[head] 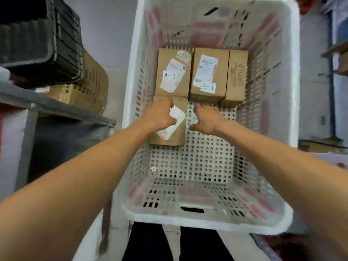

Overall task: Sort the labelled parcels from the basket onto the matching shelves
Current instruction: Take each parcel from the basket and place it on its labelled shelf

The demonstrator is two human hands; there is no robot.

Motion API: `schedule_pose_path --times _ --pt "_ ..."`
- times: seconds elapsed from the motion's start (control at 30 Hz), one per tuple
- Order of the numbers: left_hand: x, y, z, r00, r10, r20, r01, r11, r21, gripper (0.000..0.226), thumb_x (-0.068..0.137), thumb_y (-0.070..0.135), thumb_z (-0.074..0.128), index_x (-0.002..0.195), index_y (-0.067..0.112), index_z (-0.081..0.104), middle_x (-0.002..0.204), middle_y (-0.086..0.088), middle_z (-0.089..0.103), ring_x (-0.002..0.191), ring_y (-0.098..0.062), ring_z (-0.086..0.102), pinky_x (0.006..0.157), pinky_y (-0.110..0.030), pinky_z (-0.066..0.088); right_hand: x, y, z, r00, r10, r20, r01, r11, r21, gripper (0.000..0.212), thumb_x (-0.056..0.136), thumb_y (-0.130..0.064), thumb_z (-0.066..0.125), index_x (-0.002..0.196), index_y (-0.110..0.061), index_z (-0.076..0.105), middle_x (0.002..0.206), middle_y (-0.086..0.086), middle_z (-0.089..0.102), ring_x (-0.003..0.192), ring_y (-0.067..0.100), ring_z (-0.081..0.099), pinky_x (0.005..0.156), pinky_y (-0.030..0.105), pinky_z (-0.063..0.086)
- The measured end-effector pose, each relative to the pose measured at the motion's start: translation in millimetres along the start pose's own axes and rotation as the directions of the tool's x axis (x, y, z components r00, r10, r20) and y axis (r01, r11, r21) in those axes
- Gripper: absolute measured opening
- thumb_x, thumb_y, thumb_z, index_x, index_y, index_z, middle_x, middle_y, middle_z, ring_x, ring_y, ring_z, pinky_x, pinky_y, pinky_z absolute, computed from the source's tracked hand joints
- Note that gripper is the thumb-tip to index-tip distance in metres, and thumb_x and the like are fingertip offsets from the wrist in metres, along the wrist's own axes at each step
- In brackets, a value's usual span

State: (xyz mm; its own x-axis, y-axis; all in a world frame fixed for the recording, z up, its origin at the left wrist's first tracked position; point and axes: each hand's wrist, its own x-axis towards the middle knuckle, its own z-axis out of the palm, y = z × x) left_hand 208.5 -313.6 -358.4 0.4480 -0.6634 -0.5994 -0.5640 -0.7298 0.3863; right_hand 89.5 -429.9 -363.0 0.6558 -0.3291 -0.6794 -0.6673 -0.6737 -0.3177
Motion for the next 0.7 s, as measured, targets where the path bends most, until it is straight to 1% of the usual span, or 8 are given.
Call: schedule_pose_path --times 0.07,0.13,0.23,0.3,0.37,0.5,0.6,0.7 --pt "15 -9 22 1.000 -0.028 -0.001 0.028 0.999 0.031 0.052 0.080 0.024 0.068 0.127 0.015 0.047 0.122 -0.008 0.058 0.109 -0.028 0.056 0.087 -0.039 0.048 23 7 27 0.997 0.081 0.013 -0.082 0.987 0.139 0.065 0.086 -0.030 0.068 0.135 -0.004 0.035 0.132 0.018 0.049 0.119 0.032 0.049 0.077 0.031 0.038" --pt "26 -18 41 0.997 -0.071 -0.008 0.071 0.996 0.053 0.055 0.081 0.022 0.067 0.130 0.011 0.044 0.129 -0.012 0.052 0.116 -0.031 0.052 0.090 -0.041 0.047 44 11 53 0.987 0.161 -0.004 -0.152 0.938 0.310 0.067 0.085 -0.028 0.070 0.135 -0.002 0.034 0.129 0.017 0.052 0.116 0.032 0.051 0.073 0.028 0.035" --pt "37 -29 65 0.993 -0.111 -0.026 0.112 0.992 0.065 0.065 0.083 0.022 0.066 0.138 0.007 0.036 0.136 -0.017 0.041 0.125 -0.033 0.042 0.098 -0.040 0.041 71 9 84 0.972 0.230 -0.041 -0.177 0.838 0.517 0.071 0.081 -0.031 0.075 0.131 -0.002 0.032 0.128 0.017 0.052 0.116 0.031 0.052 0.074 0.028 0.036" --pt "40 -34 78 0.989 -0.143 -0.033 0.143 0.990 0.017 0.067 0.083 0.019 0.065 0.140 0.006 0.031 0.138 -0.017 0.036 0.127 -0.033 0.038 0.100 -0.039 0.039 83 5 102 0.963 0.270 -0.026 -0.181 0.712 0.678 0.075 0.078 -0.028 0.078 0.131 -0.004 0.031 0.130 0.013 0.053 0.118 0.029 0.052 0.080 0.028 0.040" --pt "41 -38 88 0.985 -0.167 -0.039 0.166 0.986 -0.026 0.069 0.081 0.015 0.066 0.140 0.007 0.030 0.138 -0.015 0.034 0.127 -0.031 0.037 0.100 -0.039 0.039 89 2 119 0.954 0.298 -0.027 -0.167 0.607 0.777 0.075 0.077 -0.022 0.078 0.134 -0.006 0.032 0.132 0.008 0.055 0.120 0.026 0.053 0.087 0.028 0.042" --pt "39 -42 96 0.982 -0.182 -0.044 0.183 0.983 -0.002 0.071 0.080 0.012 0.067 0.140 0.007 0.028 0.138 -0.013 0.030 0.128 -0.029 0.033 0.100 -0.035 0.037 91 7 131 0.928 0.371 -0.045 -0.193 0.579 0.792 0.064 0.079 -0.021 0.075 0.131 -0.012 0.038 0.129 0.012 0.054 0.119 0.031 0.052 0.099 0.042 0.044" --pt "35 -38 105 0.989 -0.151 -0.004 0.151 0.988 0.018 0.081 0.079 0.013 0.070 0.143 0.008 0.021 0.139 -0.013 0.025 0.130 -0.027 0.028 0.103 -0.033 0.035 84 16 132 0.912 0.403 -0.078 -0.201 0.604 0.772 0.060 0.080 -0.018 0.074 0.129 -0.013 0.041 0.127 0.013 0.055 0.117 0.031 0.053 0.099 0.045 0.045" --pt "34 -32 119 0.993 -0.115 -0.023 0.114 0.992 -0.048 0.089 0.078 0.006 0.071 0.147 0.010 0.014 0.142 -0.012 0.020 0.132 -0.027 0.024 0.108 -0.033 0.033 74 33 135 0.899 0.426 -0.104 -0.205 0.619 0.759 0.059 0.079 -0.016 0.074 0.128 -0.014 0.042 0.126 0.011 0.055 0.117 0.030 0.052 0.099 0.046 0.045"
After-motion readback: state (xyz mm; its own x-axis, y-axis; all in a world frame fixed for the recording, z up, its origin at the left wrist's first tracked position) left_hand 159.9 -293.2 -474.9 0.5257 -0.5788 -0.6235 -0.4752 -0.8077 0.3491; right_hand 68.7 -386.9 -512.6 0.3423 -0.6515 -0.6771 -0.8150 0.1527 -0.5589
